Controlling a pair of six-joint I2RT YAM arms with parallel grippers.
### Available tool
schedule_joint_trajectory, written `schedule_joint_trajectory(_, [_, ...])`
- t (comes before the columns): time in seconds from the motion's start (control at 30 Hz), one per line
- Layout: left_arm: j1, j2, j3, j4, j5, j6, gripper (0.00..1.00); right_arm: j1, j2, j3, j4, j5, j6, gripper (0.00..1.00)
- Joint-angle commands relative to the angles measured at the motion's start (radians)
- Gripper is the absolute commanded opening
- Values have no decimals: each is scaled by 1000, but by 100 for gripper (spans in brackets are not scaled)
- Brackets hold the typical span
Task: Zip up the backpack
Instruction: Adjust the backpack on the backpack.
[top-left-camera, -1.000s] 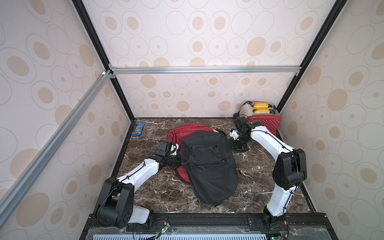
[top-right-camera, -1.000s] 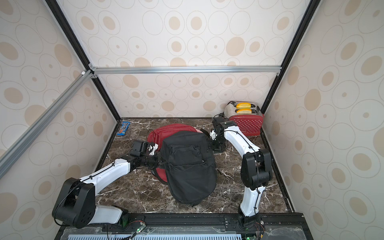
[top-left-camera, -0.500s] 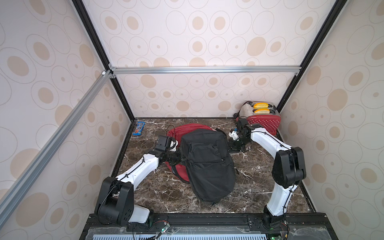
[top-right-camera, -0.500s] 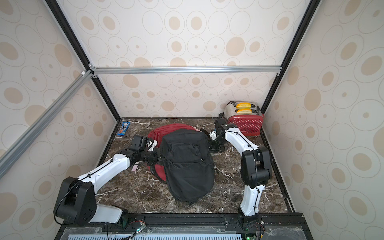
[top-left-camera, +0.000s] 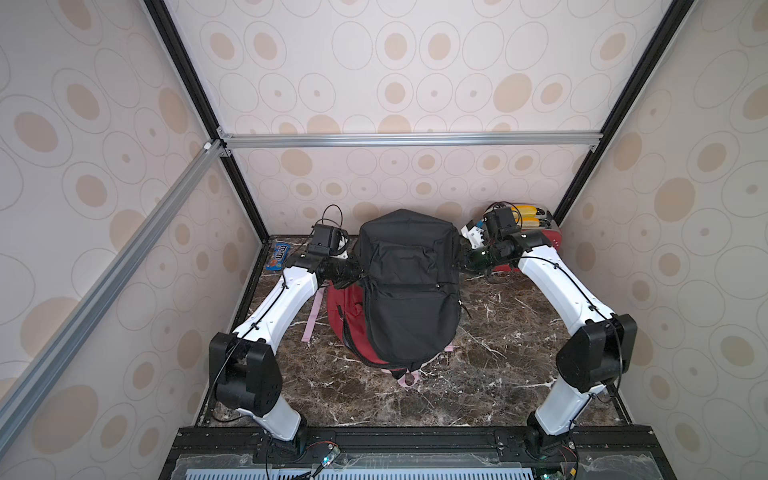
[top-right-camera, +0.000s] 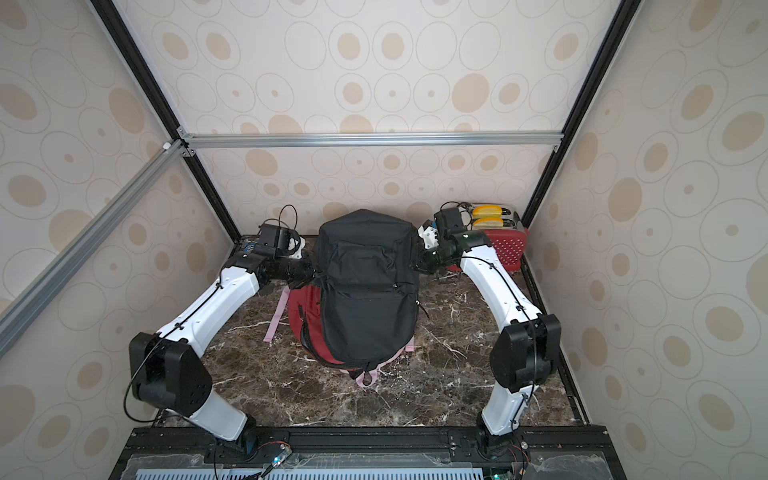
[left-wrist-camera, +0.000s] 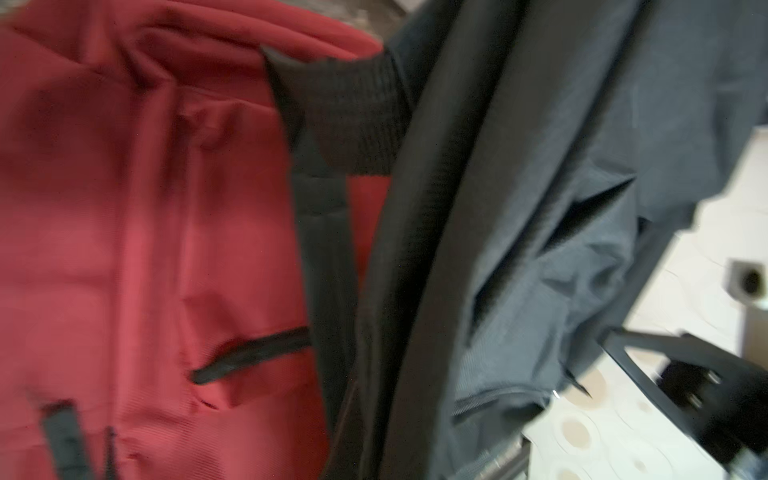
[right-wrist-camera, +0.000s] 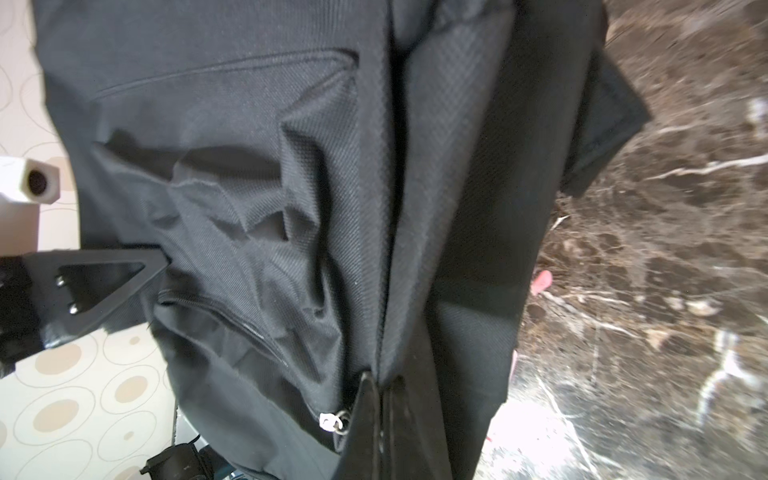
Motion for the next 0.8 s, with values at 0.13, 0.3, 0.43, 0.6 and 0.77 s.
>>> schedule_joint_trajectory(0.13, [48, 49, 74, -121, -191, 91, 69, 25, 37, -83, 46, -44, 54, 0])
schedule_joint_trajectory(0.3, [56, -121, -10, -203, -221, 113, 73, 25, 38, -119, 68, -23, 77, 0])
schedule_joint_trajectory(0.43, [56, -309, -203, -190, -114, 43, 74, 19, 22, -166, 106, -13, 118, 0])
schedule_joint_trajectory(0.6, [31, -473, -399, -193, -19, -48, 73, 19, -4, -202, 102, 39, 157, 0])
schedule_joint_trajectory(0.77, [-68, -587, -546, -92, -13, -197, 73, 16, -21, -260, 134, 34, 228, 0])
